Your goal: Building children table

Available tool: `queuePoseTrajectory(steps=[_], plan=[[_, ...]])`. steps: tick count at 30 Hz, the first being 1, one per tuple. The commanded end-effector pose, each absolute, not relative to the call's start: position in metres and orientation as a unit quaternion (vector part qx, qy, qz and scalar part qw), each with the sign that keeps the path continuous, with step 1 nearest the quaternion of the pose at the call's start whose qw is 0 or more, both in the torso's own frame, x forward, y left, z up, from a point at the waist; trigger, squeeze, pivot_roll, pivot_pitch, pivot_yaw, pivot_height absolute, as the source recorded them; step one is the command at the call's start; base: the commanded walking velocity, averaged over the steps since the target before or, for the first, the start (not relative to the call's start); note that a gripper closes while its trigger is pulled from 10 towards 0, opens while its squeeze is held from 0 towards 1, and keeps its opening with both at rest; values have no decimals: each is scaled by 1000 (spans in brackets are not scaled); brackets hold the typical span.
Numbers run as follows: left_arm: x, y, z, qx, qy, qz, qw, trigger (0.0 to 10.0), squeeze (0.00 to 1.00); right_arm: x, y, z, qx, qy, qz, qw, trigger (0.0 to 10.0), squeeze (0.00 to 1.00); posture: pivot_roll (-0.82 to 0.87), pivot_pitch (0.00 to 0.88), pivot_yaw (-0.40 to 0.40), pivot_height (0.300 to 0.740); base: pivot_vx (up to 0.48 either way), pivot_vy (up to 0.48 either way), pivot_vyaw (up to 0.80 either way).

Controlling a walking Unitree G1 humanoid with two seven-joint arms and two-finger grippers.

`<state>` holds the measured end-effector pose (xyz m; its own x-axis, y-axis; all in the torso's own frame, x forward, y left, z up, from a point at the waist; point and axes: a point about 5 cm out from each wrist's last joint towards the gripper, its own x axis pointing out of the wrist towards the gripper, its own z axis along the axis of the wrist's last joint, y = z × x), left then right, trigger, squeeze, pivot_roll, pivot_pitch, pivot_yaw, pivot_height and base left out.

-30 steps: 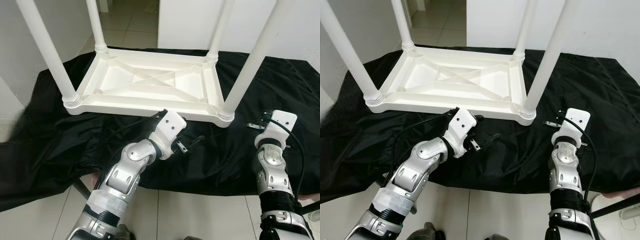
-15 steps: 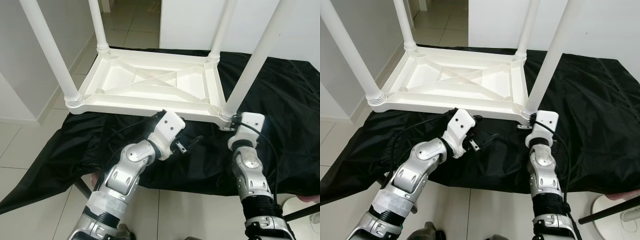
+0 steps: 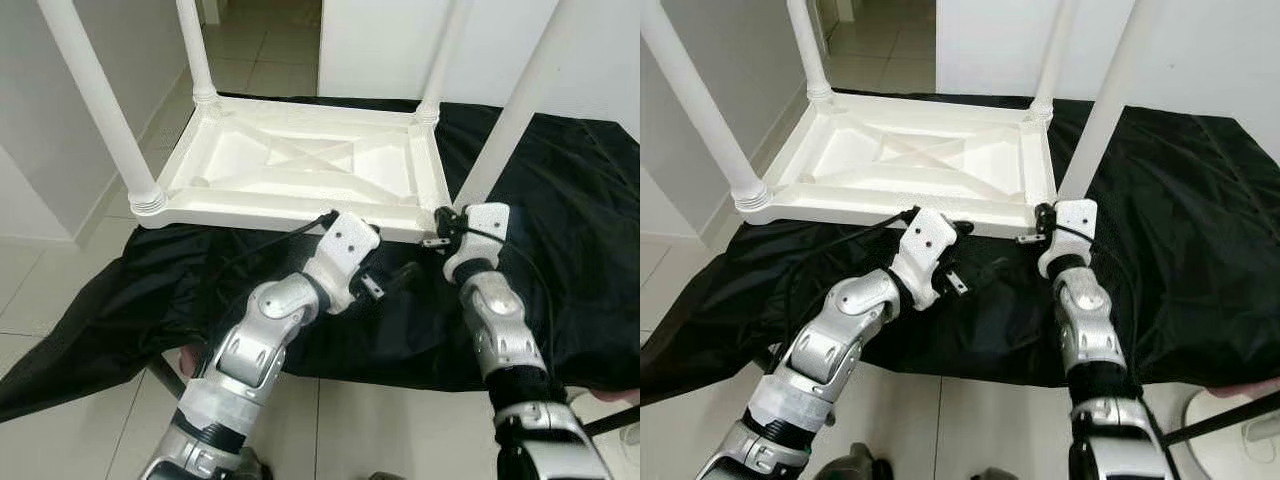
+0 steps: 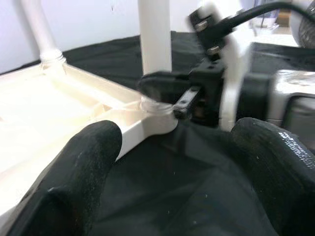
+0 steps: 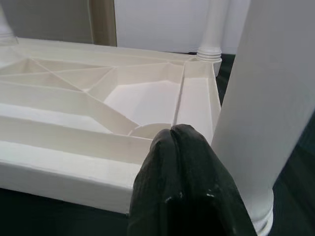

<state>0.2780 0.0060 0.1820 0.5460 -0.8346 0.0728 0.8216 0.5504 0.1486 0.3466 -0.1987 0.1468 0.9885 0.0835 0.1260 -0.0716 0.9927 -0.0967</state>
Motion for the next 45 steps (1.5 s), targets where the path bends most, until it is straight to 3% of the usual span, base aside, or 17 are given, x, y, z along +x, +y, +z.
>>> queuePoseTrajectory(steps=[1, 10, 15, 24, 38, 40, 45], plan=[[276, 2, 185, 47, -68, -478, 874, 10000, 0, 349, -201, 147, -43, -65, 40, 996, 10000, 0, 41, 68, 8, 740, 0, 0, 0], [272, 1, 186, 46, -65, -483, 872, 10000, 0, 356, -210, 150, -46, -65, 8, 997, 10000, 0, 42, 103, 19, 740, 0, 0, 0], [269, 5, 179, 46, -45, -481, 874, 10000, 0, 355, -241, 153, -54, -68, -80, 993, 10000, 0, 40, 130, 33, 740, 0, 0, 0], [275, 6, 179, 53, -46, -465, 882, 10000, 0, 351, -264, 157, -55, -75, -122, 988, 10000, 0, 38, 129, 37, 740, 0, 0, 0], [319, 18, 168, 133, -6, -336, 932, 10000, 0, 340, -230, 153, -45, -118, -3, 992, 10000, 0, 21, 75, 21, 740, 0, 0, 0], [335, 29, 163, 149, 22, -279, 948, 10000, 0, 329, -216, 147, -40, -125, 38, 991, 10000, 0, 7, 65, 25, 740, 0, 0, 0], [347, 40, 162, 144, 30, -239, 960, 10000, 0, 319, -206, 143, -31, -132, 67, 988, 10000, 0, -7, 53, 22, 740, 0, 0, 0]])
